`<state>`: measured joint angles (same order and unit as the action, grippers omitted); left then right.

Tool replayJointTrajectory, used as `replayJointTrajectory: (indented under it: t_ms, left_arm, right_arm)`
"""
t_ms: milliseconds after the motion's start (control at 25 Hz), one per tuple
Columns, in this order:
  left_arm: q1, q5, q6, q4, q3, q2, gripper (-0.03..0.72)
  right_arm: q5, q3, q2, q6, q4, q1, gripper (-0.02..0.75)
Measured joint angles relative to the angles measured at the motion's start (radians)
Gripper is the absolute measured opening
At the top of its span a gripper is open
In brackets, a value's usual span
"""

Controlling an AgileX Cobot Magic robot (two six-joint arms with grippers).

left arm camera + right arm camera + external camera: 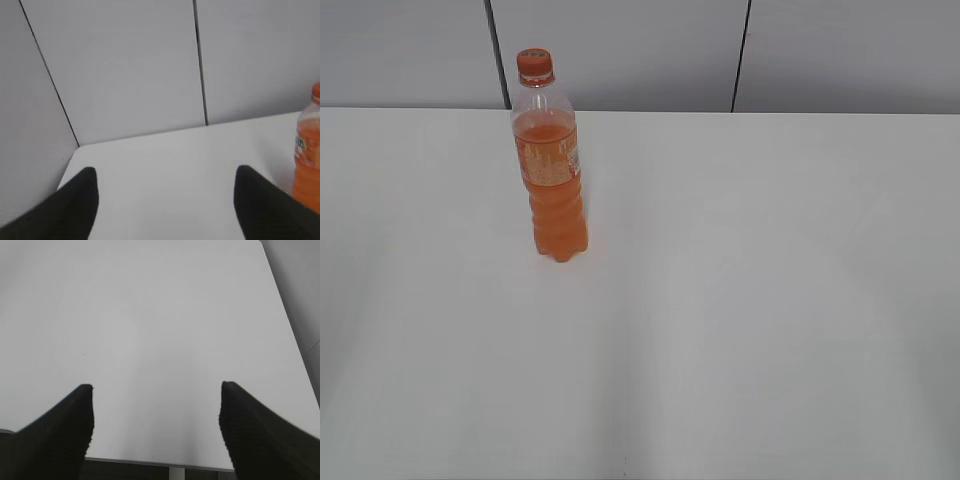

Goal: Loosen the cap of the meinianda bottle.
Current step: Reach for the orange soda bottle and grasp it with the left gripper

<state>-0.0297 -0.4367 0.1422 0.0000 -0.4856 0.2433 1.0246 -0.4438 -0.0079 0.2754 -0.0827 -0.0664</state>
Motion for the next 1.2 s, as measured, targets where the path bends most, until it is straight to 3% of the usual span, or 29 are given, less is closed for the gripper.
replayJointTrajectory:
  t_ms: [320,840,960,1200]
  left_arm:
    - [0.0,0.437,0.0,0.0,0.091,0.234,0.496]
    - [0.005,0.706,-0.004,-0.01,0.091,0.6,0.465]
    - [0.036,0.772,-0.007,-0.007,0.092,0.701,0.463]
    - [0.172,0.949,-0.068,0.064,0.092,0.892,0.455]
  right_arm:
    - [0.0,0.0,0.0,-0.001,0.0,0.0,0.586]
    - [0.0,0.0,0.0,-0.001,0.0,0.0,0.586]
    - [0.0,0.0,0.0,-0.001,0.0,0.0,0.586]
    - [0.0,0.0,0.0,-0.001,0.0,0.0,0.586]
